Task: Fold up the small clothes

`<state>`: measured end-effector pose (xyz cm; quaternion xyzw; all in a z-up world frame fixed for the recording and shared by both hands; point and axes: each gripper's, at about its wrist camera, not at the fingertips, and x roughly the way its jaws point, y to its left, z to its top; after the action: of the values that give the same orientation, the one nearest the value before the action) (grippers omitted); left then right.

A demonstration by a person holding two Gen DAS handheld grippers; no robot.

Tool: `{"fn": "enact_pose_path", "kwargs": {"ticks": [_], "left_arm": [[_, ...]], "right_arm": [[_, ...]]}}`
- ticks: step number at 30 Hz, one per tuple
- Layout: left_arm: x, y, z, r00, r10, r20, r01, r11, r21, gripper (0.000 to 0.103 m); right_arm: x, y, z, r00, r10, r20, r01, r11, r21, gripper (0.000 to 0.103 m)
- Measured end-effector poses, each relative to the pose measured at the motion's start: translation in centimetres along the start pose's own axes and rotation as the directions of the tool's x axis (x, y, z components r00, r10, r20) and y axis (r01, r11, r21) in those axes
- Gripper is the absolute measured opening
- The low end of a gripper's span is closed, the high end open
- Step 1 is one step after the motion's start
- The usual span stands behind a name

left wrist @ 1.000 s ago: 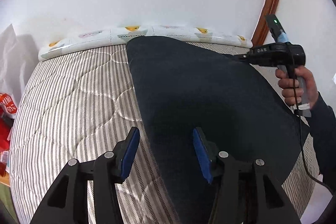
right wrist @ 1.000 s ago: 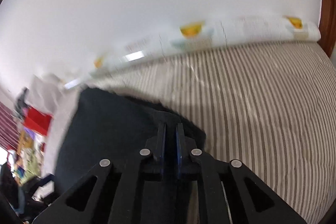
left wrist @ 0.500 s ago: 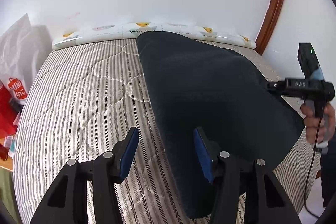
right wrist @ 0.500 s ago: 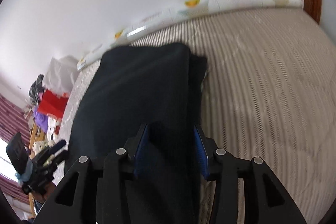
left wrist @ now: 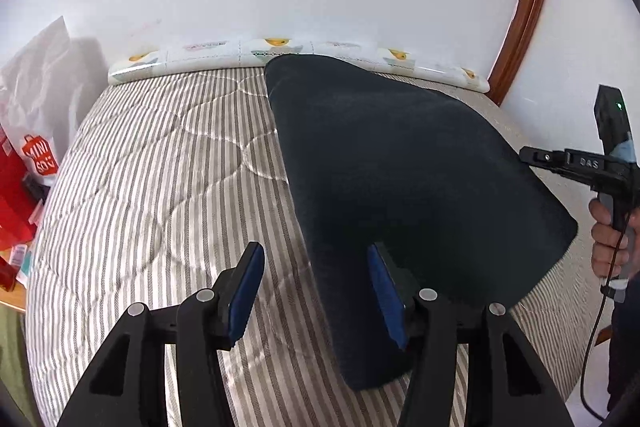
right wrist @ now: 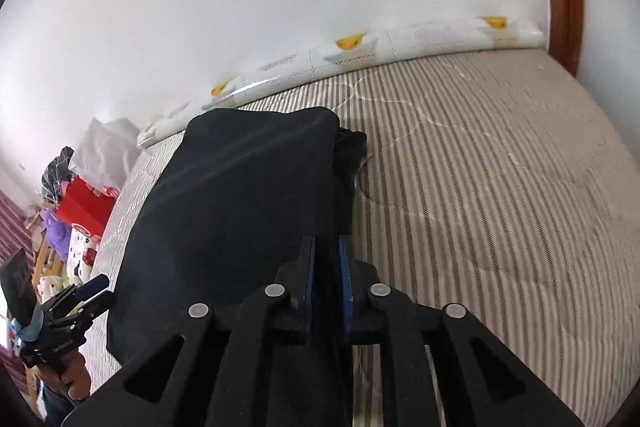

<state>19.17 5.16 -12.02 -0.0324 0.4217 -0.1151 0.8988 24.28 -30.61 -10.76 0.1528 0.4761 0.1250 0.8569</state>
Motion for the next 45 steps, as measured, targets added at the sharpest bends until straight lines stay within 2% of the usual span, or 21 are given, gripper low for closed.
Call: {"fn": "enact_pose_path", "kwargs": {"ticks": [1,2,5,7,9,12,17,20,24,25,27,28,31,35,38,40,43,44,45], "left_arm": [[-0.1,0.0,-0.2,1.000,-0.006,0.000,0.006,1.000,-0.003,0.052],[-0.3,0.1,-0.5,1.000,-0.011,0.002,0.011,1.000,-0.009,0.052],[-0.9,0.1,-1.1,1.000,-0.019,0.003,0.019,1.000,-0.021,0.052],[-1.4,0.2,-1.6,1.000,-0.017,0.002,0.017,1.000,-0.022,0.052],[-2.1,0.2,-2.4,1.000,-0.011,-0.002,0.011,1.000,-0.018,0.052],[-2.8,0.1,-3.7,1.000,-0.011,-0.014,0.011,1.000,-0.009,0.052],[-3.3,-0.5,-5.5,0.999,-0.029,-0.037,0.030,0.999,0.019,0.052],[-2.7,-1.4,-6.1,0.999,0.006,-0.044,-0.004,0.999,0.053,0.052],[-1.4,-2.4,-5.9,0.998,0.058,-0.037,-0.056,0.997,0.055,0.051],[-1.4,-2.5,-5.8,0.999,0.045,-0.031,-0.044,0.998,0.039,0.047],[-1.1,-2.4,-5.5,0.999,0.033,-0.023,-0.033,0.999,-0.006,0.015],[-1.0,-2.3,-5.4,0.998,0.051,-0.022,-0.051,0.998,-0.022,0.014],[-1.5,-1.9,-5.7,0.999,0.035,-0.035,-0.037,0.998,-0.057,0.014],[-3.2,-1.4,-6.3,0.998,0.037,-0.046,-0.040,0.997,-0.071,0.014],[-5.0,-1.5,-6.3,0.998,0.055,-0.028,-0.057,0.996,-0.069,0.014],[-6.2,-1.8,-6.1,0.997,0.070,-0.017,-0.071,0.995,-0.065,0.014],[-8.3,-2.3,-5.4,0.996,0.093,0.008,-0.092,0.994,-0.064,0.016],[-9.1,-2.6,-5.2,0.995,0.099,0.017,-0.098,0.993,-0.062,0.020],[-10.0,-3.0,-5.0,0.993,0.116,0.030,-0.114,0.992,-0.059,0.024]], "right_arm": [[-0.1,0.0,-0.5,1.000,0.020,-0.013,-0.020,1.000,0.009,0.026],[0.0,-0.1,-1.0,0.999,0.028,-0.028,-0.028,1.000,0.015,0.040],[1.2,-0.6,-2.0,0.998,0.022,-0.056,-0.020,0.999,0.036,0.041],[1.6,-1.7,-2.4,0.998,0.045,-0.054,-0.041,0.996,0.076,0.011],[0.7,-2.5,-2.6,0.996,0.085,-0.005,-0.084,0.991,0.103,0.009],[-1.1,-3.0,-3.2,0.997,0.069,0.039,-0.073,0.991,0.113,0.006],[-4.3,-2.2,-5.1,0.998,0.008,0.067,-0.012,0.998,0.056,0.013],[-4.5,-2.2,-6.5,0.999,-0.013,0.043,0.011,0.999,0.052,0.028],[-4.4,-2.5,-8.0,0.999,-0.031,0.038,0.028,0.998,0.061,0.029],[-4.6,-2.5,-8.0,0.999,-0.027,0.044,0.024,0.998,0.065,0.029],[-5.1,-2.6,-8.0,0.997,-0.047,0.062,0.042,0.996,0.078,0.029],[-5.2,-2.7,-8.0,0.996,-0.051,0.068,0.045,0.996,0.082,0.029],[-5.5,-2.2,-8.0,0.996,-0.044,0.080,0.038,0.996,0.075,0.029],[-4.5,-1.2,-8.6,0.988,-0.150,0.029,0.150,0.989,0.004,0.030],[-4.9,-1.2,-8.9,0.981,-0.195,0.019,0.195,0.981,0.011,0.031],[-6.0,-0.9,-8.9,0.977,-0.211,0.027,0.210,0.978,0.009,0.034],[-8.0,0.0,-8.9,0.964,-0.258,0.060,0.259,0.966,-0.009,0.044],[-8.9,0.5,-8.9,0.960,-0.271,0.077,0.273,0.962,-0.012,0.052],[-9.8,1.0,-8.9,0.957,-0.276,0.093,0.278,0.960,-0.012,0.056]]}}
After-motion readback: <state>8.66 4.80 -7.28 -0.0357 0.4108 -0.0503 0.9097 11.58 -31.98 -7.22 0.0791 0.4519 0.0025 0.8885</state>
